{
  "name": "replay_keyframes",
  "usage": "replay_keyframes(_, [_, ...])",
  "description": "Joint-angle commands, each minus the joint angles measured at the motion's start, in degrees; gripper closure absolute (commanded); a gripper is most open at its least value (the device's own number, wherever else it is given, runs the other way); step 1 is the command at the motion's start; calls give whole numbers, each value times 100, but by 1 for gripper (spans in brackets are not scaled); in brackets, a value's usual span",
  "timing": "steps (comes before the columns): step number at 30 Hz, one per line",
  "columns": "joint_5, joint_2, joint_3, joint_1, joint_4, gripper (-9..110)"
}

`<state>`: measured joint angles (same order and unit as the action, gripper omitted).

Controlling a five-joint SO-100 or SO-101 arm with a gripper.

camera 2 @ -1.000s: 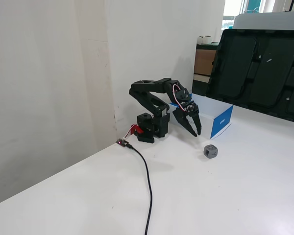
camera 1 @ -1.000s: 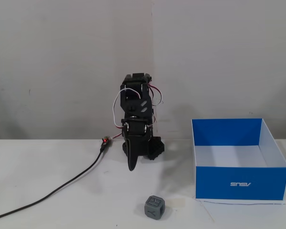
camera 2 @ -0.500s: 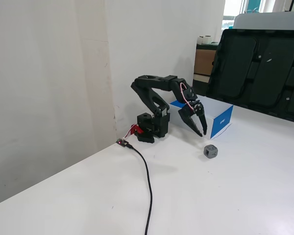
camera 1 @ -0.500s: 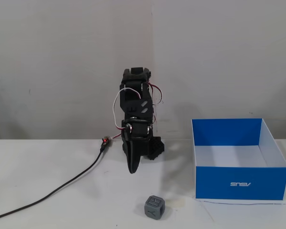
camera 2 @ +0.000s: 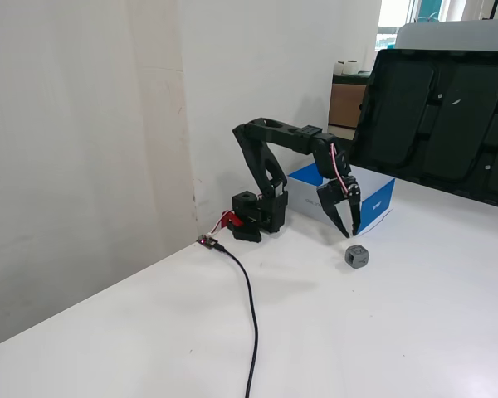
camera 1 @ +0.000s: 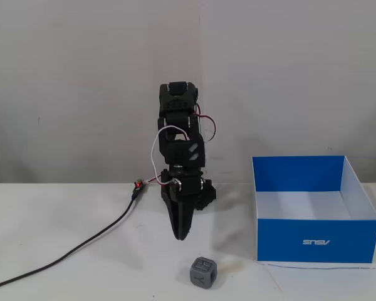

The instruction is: Pick the gray block and keep it in the box.

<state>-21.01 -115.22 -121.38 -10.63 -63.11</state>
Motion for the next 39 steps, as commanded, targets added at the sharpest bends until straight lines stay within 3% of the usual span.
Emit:
replay_keyframes(1, [-773,-9,457,-79,88,101])
replay_keyframes(4, [-1310,18,492,-158,158,101])
replay_keyframes(21, [-2259,1635,1600,-571,-782,100])
replay_keyframes(39, [-2733,2505,1907,-457,-844,80])
